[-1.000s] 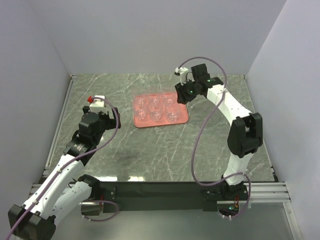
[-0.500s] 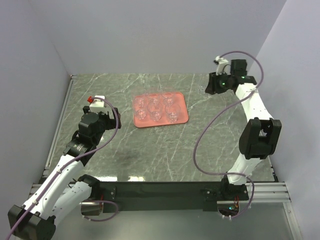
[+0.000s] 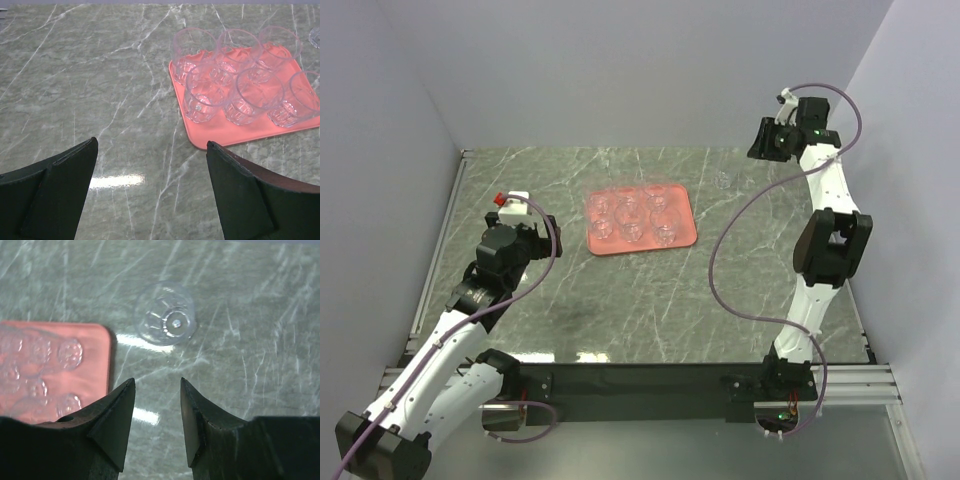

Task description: Place the glasses into the tray

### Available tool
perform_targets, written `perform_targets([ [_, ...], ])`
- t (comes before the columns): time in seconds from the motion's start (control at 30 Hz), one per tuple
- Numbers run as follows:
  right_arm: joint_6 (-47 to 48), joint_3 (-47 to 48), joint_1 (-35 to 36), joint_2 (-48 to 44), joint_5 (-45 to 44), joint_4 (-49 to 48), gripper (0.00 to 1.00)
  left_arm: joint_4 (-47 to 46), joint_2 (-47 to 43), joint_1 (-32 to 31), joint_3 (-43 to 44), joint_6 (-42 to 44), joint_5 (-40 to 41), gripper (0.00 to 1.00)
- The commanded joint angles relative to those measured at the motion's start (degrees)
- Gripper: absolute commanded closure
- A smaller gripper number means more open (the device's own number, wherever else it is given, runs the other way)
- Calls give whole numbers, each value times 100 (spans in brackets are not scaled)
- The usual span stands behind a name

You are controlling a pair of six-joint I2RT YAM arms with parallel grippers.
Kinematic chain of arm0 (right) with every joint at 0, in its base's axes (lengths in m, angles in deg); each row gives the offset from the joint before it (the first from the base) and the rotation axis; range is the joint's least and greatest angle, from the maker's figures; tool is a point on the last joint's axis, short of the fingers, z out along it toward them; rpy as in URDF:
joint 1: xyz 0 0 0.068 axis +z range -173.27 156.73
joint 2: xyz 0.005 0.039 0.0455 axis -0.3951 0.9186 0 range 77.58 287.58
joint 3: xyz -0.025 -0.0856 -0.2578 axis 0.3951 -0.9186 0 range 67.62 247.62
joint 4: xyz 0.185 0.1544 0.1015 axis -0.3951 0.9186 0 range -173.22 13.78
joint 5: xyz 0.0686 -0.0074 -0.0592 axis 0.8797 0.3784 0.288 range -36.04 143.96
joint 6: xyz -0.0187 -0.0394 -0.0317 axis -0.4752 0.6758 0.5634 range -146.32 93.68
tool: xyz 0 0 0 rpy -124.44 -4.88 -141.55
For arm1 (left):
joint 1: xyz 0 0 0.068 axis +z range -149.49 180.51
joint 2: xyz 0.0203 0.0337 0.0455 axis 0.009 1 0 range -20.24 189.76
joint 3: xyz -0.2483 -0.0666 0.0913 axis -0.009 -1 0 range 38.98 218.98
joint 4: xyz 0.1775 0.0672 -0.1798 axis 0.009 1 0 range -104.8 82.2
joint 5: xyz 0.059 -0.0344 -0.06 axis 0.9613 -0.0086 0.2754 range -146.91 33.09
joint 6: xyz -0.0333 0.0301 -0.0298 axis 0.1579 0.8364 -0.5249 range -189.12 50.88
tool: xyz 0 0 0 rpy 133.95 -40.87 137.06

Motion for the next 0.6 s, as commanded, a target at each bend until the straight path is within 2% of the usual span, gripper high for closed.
perform_targets([
  [0.0,-901,329,-16,255,-739,-295,51,-231,-72,22,15,-29,-77,4],
  [0.1,-1446,347,-7,440,-1135,-497,51,-223,-37,22,32,-29,-103,4],
  [0.57,-1711,1128,89,1477,-1093,-577,52,-240,86,22,41,-2,-103,4],
])
